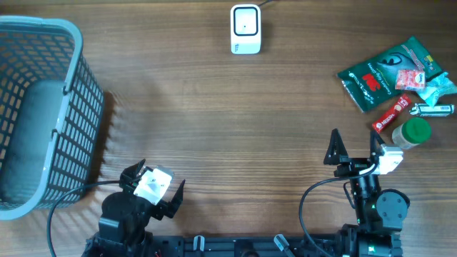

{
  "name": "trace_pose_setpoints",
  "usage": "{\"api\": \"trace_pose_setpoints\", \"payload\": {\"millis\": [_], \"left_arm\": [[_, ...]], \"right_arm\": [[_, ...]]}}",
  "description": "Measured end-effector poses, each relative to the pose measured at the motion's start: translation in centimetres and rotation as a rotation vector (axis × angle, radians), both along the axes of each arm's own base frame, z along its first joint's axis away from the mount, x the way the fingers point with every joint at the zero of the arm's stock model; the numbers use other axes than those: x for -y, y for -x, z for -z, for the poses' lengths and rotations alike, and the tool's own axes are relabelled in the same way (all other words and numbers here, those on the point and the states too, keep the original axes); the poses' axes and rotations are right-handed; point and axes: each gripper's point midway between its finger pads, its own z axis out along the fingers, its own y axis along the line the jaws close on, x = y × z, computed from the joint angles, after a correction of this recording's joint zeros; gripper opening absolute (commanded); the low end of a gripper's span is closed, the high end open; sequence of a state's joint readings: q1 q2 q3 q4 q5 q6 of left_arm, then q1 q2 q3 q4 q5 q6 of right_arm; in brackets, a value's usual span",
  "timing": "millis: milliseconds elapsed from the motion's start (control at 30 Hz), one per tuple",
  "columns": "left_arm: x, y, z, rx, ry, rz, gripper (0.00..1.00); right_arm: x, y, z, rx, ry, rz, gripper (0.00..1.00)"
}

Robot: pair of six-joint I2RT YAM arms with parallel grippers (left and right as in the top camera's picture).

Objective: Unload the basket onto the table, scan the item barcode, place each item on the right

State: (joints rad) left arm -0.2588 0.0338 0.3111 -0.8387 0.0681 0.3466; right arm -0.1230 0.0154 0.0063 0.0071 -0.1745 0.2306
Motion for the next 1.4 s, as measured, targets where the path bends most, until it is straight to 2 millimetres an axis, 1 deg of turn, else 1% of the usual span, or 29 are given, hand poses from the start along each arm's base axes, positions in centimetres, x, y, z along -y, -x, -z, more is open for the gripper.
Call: {"api": "trace_pose_setpoints", "payload": {"millis": [67,133,200,233,300,333,400,433,500,567,600,667,767,833,933,1100,1200,1300,1400], "left_arm": [[0.2,0.2,0.2,-0.012,0.005,0.013,1.0],[1.0,0.0,-0.6,0.019,0.037,0.049,1.0],[1.9,-0.8,-2.6,0.096,0.089,0.079,1.0],[2.1,-1.4,-4.2,0.158,0.128,0.079,1.0],[2.1,-2.6,-7.0,0.267,0.198,0.048,1.0],[1.9,-3.0,-7.9,0.305,0.231,0.024,1.0],[1.4,-3.9,-8.9,0.355,0.288,-0.026,1.0],[1.2,-4.3,-8.8,0.369,0.309,-0.047,1.0],[0.9,-5.2,-7.3,0.374,0.344,-0.084,1.0],[0.7,-6.2,-6.6,0.434,0.371,-0.101,1.0],[0.5,-6.4,-5.6,0.426,0.371,-0.113,1.0],[0.1,-6.7,-4.5,0.408,0.368,-0.14,1.0],[-1.0,-6.9,-4.5,0.419,0.358,-0.198,1.0],[-2.6,-7.1,-3.7,0.401,0.332,-0.272,1.0],[-4.0,-7.3,-3.7,0.411,0.317,-0.336,1.0],[-5.7,-7.3,-3.7,0.422,0.306,-0.407,1.0],[-6.2,-7.3,-3.7,0.424,0.306,-0.426,1.0],[-6.2,-7.3,-3.7,0.424,0.306,-0.427,1.0],[-6.4,-7.2,-4.1,0.443,0.308,-0.433,1.0]], "right_arm": [[0.0,0.0,0.0,0.0,0.0,0.0,1.0],[0.0,0.0,0.0,0.0,0.0,0.0,1.0],[0.0,0.0,0.0,0.0,0.0,0.0,1.0],[0.0,0.0,0.0,0.0,0.0,0.0,1.0],[0.0,0.0,0.0,0.0,0.0,0.0,1.0],[0.0,0.0,0.0,0.0,0.0,0.0,1.0],[0.0,0.0,0.0,0.0,0.0,0.0,0.99],[0.0,0.0,0.0,0.0,0.0,0.0,1.0],[0.0,0.0,0.0,0.0,0.0,0.0,1.0],[0.0,0.0,0.0,0.0,0.0,0.0,1.0],[0.0,0.0,0.0,0.0,0.0,0.0,1.0],[0.0,0.0,0.0,0.0,0.0,0.0,1.0],[0.0,0.0,0.0,0.0,0.0,0.0,1.0],[0.0,0.0,0.0,0.0,0.0,0.0,1.0],[0.0,0.0,0.0,0.0,0.0,0.0,1.0],[0.0,0.0,0.0,0.0,0.0,0.0,1.0],[0.0,0.0,0.0,0.0,0.0,0.0,1.0],[0.0,0.0,0.0,0.0,0.0,0.0,1.0],[0.0,0.0,0.0,0.0,0.0,0.0,1.0]]}}
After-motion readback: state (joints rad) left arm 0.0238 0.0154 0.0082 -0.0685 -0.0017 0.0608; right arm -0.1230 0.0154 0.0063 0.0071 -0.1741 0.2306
